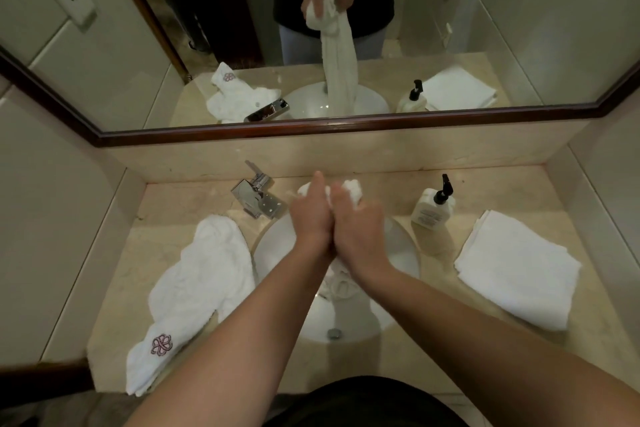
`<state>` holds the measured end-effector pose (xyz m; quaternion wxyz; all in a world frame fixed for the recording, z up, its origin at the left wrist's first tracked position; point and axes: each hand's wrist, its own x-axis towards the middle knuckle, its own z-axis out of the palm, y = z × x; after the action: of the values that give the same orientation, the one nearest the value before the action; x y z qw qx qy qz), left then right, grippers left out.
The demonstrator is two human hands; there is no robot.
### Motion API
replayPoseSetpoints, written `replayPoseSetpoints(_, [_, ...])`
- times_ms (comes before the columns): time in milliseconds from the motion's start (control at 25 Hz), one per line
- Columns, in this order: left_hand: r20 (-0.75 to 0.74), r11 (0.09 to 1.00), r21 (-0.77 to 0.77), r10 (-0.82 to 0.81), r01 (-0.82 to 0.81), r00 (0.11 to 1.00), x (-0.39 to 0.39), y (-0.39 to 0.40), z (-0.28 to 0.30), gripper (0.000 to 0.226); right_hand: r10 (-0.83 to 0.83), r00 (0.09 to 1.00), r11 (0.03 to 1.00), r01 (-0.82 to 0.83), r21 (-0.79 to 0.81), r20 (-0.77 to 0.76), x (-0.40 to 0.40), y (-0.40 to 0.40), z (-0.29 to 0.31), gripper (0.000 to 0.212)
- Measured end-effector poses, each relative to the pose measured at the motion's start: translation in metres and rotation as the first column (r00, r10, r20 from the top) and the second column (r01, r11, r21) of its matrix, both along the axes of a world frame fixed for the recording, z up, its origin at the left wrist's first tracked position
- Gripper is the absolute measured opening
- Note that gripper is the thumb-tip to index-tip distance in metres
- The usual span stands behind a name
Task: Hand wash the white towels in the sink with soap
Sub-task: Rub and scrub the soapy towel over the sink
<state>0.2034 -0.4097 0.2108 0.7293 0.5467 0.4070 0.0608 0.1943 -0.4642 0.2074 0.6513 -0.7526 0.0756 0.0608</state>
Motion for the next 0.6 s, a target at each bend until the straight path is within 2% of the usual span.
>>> replayPoseSetpoints(40, [-0.002,0.999,-0.033,-0.002,0.002,1.0,-0.002,0.003,-0.003,0.034,0.071,0.997,0.997,-0.071,-0.017,0.011,-0.007,-0.002,0.0,0.046])
replayPoseSetpoints(80, [0.012,0.998,-0.041,-0.05,0.051,0.999,-0.005,0.002,-0.004,0.035,0.076,0.997,0.996,-0.075,-0.054,0.005,-0.002,-0.006,-0.001,0.049])
replayPoseSetpoints(160, [0.049,0.983,0.017,-0.185,0.184,0.982,-0.015,-0.011,-0.008,0.037,-0.069,0.996,0.992,0.063,-0.107,-0.06,0.025,-0.013,0.0,0.052])
replayPoseSetpoints(240, [0.056,0.988,0.054,-0.146,0.143,0.988,-0.01,-0.011,-0.007,0.038,-0.097,0.993,0.995,0.094,-0.041,-0.068,0.029,-0.011,0.0,0.052])
replayPoseSetpoints(360, [0.044,1.0,-0.004,0.007,-0.007,0.999,-0.003,0.004,-0.002,0.042,0.095,0.995,0.994,-0.095,-0.049,-0.005,0.0,0.002,-0.001,0.059])
replayPoseSetpoints(400, [0.056,1.0,-0.004,-0.021,0.021,0.998,-0.004,0.004,-0.002,0.043,0.09,0.996,0.993,-0.091,-0.079,-0.022,0.005,0.001,0.001,0.064])
replayPoseSetpoints(480, [0.091,0.989,0.029,-0.148,0.146,0.985,-0.009,-0.003,-0.004,0.042,-0.021,0.996,0.997,0.014,-0.077,-0.086,0.028,-0.002,0.01,0.067])
replayPoseSetpoints(560, [0.07,0.99,0.05,-0.137,0.133,0.988,-0.006,0.0,-0.002,0.046,-0.055,0.994,0.998,0.051,-0.044,-0.093,0.028,0.001,0.013,0.067])
replayPoseSetpoints(600, [0.038,0.996,0.016,-0.089,0.089,0.995,-0.004,0.007,-0.003,0.051,-0.01,0.998,0.999,0.007,-0.046,-0.068,0.016,0.006,0.01,0.066])
